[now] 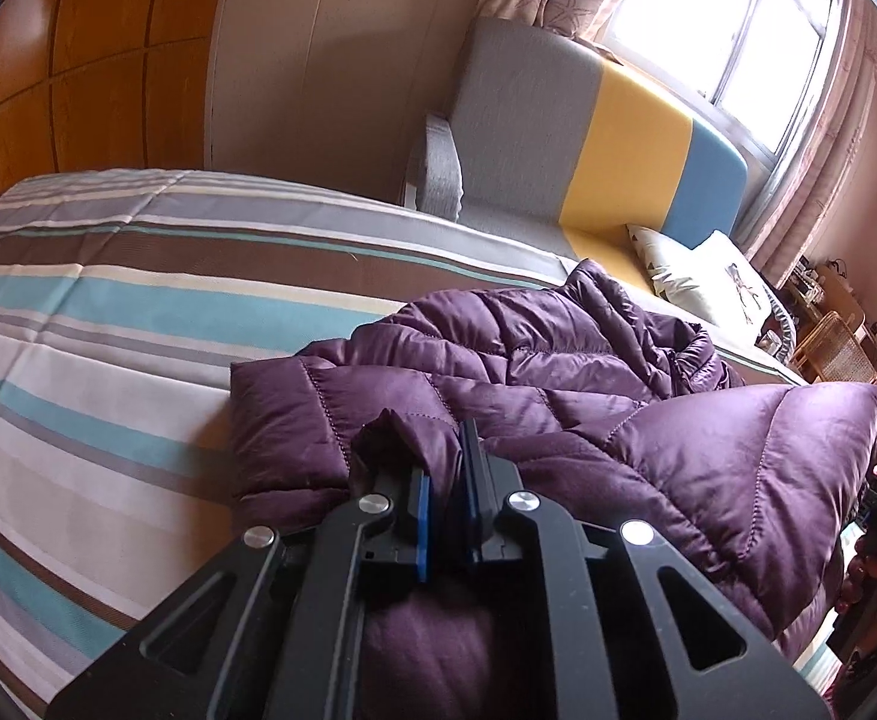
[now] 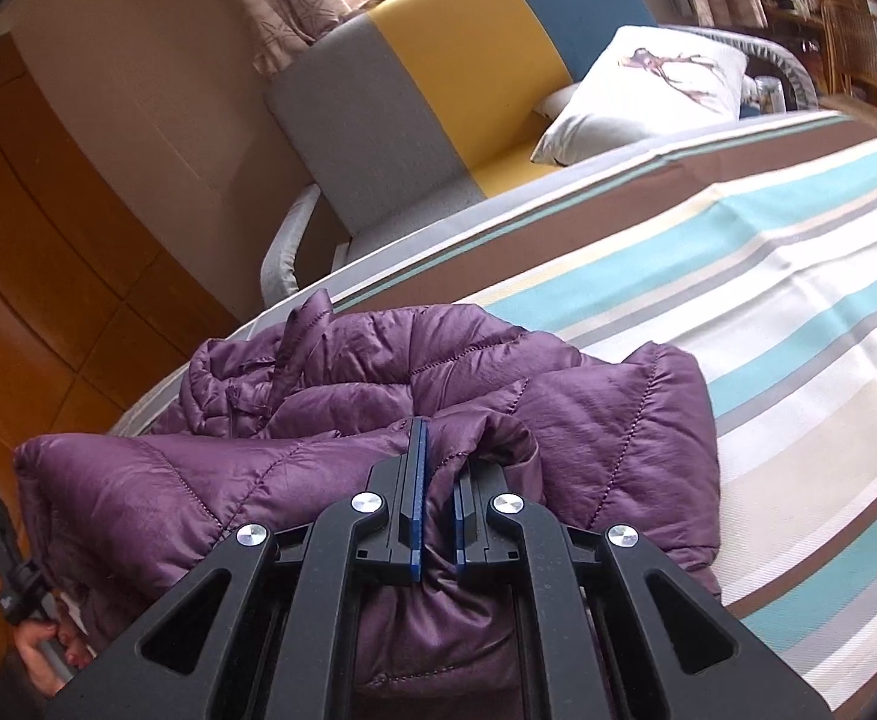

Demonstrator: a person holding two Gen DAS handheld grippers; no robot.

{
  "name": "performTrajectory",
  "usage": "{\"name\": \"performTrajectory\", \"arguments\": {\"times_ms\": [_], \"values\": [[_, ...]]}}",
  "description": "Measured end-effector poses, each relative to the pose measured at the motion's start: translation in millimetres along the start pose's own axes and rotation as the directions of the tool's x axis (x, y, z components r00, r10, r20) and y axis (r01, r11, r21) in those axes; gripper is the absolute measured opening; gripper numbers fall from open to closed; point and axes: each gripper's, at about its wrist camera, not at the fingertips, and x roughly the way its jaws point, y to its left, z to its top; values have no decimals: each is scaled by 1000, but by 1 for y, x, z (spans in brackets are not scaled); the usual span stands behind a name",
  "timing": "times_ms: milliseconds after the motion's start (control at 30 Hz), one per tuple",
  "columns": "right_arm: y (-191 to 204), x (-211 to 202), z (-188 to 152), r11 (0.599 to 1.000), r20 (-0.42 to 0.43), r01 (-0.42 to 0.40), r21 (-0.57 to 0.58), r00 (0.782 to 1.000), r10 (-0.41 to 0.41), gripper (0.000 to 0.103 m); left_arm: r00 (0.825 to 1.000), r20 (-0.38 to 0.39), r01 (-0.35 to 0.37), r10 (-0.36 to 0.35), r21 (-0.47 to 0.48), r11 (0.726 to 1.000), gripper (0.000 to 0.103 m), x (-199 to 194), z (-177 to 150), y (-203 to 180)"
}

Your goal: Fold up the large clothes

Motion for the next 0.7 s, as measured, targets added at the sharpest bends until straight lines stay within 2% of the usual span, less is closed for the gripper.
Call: {"name": "performTrajectory", "arguments": {"times_ms": [100, 233, 367, 467, 500, 533, 600, 700], "values": [[-9, 4, 2, 996, -11, -37, 81, 999, 38, 8, 1000, -9, 13, -13, -13, 1000, 13, 2, 5, -1], [-17, 5, 5, 986, -1, -77, 149, 997, 78, 8, 998, 4, 66, -66, -69, 995, 27, 1, 11, 4], [-17, 5, 5, 980, 20, -102, 170, 995, 100, 8, 995, 19, 98, -96, -102, 990, 36, 0, 17, 5], [-21, 1, 6, 966, 44, -160, 205, 987, 154, 23, 990, 54, 133, -127, -127, 983, 51, -3, 21, 6], [-22, 0, 6, 959, 50, -178, 219, 984, 171, 27, 989, 61, 140, -133, -133, 981, 60, -4, 22, 7], [-23, -2, 7, 957, 56, -188, 222, 982, 180, 28, 987, 78, 148, -138, -142, 979, 71, -7, 24, 8], [-19, -5, 9, 960, 63, -193, 204, 981, 184, 28, 986, 118, 134, -117, -151, 979, 85, -14, 27, 10], [-14, -9, 11, 968, 69, -187, 170, 982, 177, 29, 981, 166, 126, -99, -166, 978, 88, -22, 35, 16]]}}
